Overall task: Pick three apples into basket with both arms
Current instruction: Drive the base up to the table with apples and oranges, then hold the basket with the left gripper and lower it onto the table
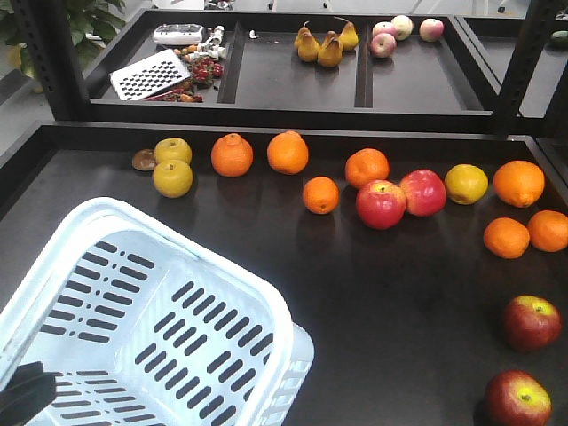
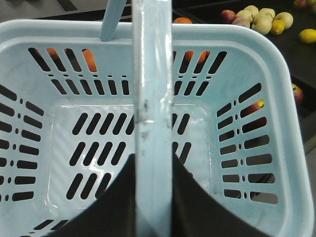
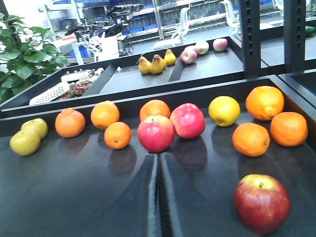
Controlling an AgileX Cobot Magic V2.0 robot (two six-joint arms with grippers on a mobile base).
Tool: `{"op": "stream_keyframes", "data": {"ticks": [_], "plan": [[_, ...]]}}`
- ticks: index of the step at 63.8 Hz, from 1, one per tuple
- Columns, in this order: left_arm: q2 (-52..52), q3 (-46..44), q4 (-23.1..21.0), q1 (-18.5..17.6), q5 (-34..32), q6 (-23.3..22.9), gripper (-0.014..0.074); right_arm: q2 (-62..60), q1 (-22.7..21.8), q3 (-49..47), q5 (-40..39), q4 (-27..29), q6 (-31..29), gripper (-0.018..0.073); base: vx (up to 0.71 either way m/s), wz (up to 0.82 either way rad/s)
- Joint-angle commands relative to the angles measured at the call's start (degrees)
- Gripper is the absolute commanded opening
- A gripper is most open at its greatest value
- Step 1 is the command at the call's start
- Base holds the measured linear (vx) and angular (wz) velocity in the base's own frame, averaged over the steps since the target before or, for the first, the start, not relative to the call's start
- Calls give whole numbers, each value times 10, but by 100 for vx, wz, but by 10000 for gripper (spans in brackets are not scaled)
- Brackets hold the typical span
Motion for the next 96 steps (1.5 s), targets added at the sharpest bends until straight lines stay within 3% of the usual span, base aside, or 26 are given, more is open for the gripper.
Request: {"op": "stream_keyframes", "data": {"ticks": [1, 96], "plan": [[3, -19, -24, -1, -53, -2, -6, -7, -3, 7, -45, -6, -2, -8, 8, -7], [3, -19, -24, -1, -53, -2, -6, -7, -3, 7, -45, -6, -2, -8, 4, -4]]}}
